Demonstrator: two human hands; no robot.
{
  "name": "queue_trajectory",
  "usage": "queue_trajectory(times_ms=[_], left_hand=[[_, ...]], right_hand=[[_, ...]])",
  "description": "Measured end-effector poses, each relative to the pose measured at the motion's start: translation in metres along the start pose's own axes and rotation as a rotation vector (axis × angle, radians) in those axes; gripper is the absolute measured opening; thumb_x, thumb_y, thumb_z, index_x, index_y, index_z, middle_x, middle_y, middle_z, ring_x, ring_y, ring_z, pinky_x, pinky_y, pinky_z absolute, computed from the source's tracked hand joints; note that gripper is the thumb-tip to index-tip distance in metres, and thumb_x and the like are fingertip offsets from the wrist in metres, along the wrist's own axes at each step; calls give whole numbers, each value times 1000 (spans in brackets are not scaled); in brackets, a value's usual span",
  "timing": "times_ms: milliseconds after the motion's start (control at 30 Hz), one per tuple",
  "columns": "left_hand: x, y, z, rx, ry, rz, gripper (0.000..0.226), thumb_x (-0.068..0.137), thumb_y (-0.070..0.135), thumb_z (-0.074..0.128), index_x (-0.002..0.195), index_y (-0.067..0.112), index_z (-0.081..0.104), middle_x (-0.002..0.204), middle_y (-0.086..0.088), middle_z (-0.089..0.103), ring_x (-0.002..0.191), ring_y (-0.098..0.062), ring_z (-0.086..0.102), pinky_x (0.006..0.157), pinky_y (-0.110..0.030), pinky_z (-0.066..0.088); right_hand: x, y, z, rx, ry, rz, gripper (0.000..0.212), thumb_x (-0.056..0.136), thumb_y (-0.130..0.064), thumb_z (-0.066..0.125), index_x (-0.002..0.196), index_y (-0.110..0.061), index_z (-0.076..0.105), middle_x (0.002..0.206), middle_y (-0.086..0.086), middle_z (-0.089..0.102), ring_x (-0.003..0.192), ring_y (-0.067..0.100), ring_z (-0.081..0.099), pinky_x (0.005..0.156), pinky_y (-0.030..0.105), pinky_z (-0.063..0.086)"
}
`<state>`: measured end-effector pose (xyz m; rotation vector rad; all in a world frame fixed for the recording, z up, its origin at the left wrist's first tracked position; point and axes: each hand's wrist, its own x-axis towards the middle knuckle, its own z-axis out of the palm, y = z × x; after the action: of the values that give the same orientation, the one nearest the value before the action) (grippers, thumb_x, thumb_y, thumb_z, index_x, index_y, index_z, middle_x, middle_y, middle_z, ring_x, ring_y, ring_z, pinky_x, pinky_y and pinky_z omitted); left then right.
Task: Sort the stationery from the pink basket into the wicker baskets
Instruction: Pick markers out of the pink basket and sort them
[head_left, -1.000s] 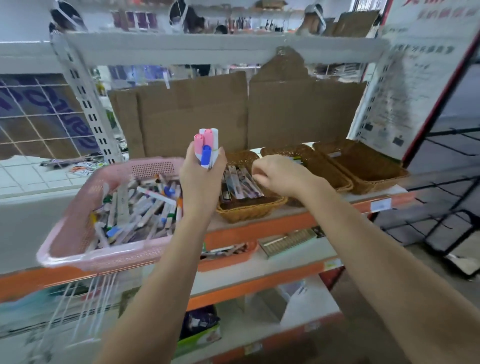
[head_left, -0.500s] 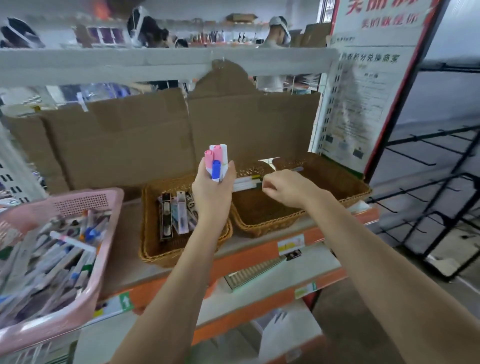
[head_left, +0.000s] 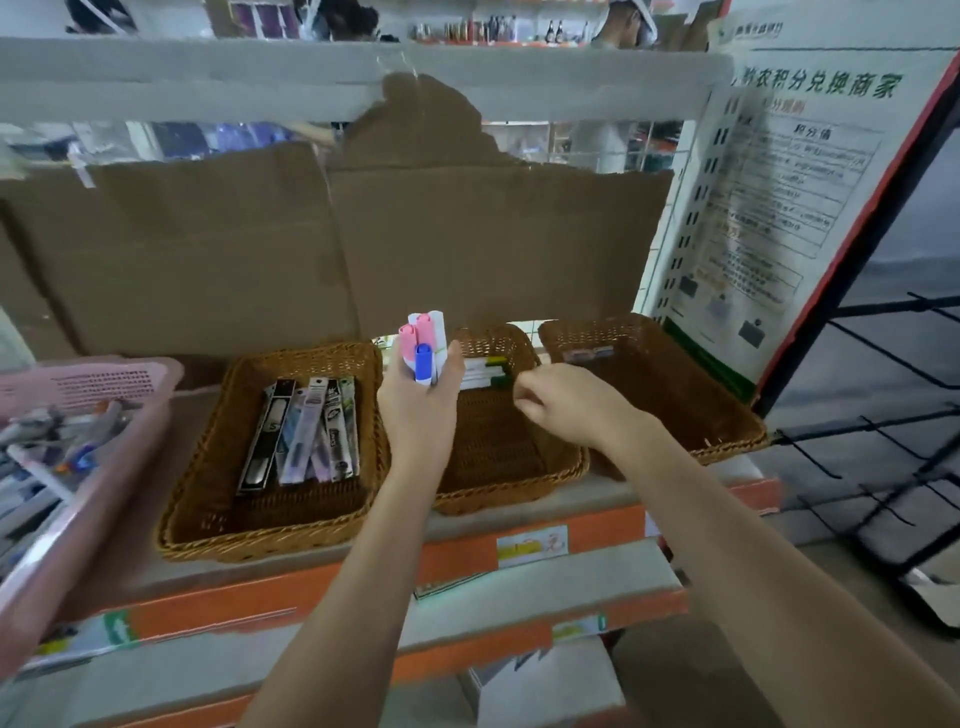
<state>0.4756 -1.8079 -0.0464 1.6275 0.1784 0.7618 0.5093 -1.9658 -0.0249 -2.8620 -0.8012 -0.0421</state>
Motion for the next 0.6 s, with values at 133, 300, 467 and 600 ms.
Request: queue_trajectory(times_ms=[133,300,467,600], left_hand=[[-14,-11,14,40,79,-29,21,87,32,66,74,31,49,67,9,56,63,-17,57,59,-25,46],[-28,-18,21,86,166,-44,20,87,32,65,77,31,48,70,3,59,69,-24,62,56,-16,44],[-25,-26,21,188,141,-13,23,87,31,65,74,33,46,65,8,55,61,-8,58,56,-19,46],[1,-34,26,409,-77,24,19,88,30,64,78,32,47,62,13,52,53,4,51,44,-8,36]], right_hand=[[-5,10,22,32,20,-79,24,98,-26,43,108,-14,61,105,3,61,95,18,56,82,33,48],[-22,10,55,52,40,-109,26,99,-22,39,101,-8,61,98,7,60,93,23,54,76,36,48],[-32,10,72,114,187,-152,31,101,-27,36,81,-11,53,79,2,54,80,20,55,63,32,42],[-36,8,78,149,376,-180,36,93,-20,52,59,-10,49,54,5,51,51,24,52,46,29,35]])
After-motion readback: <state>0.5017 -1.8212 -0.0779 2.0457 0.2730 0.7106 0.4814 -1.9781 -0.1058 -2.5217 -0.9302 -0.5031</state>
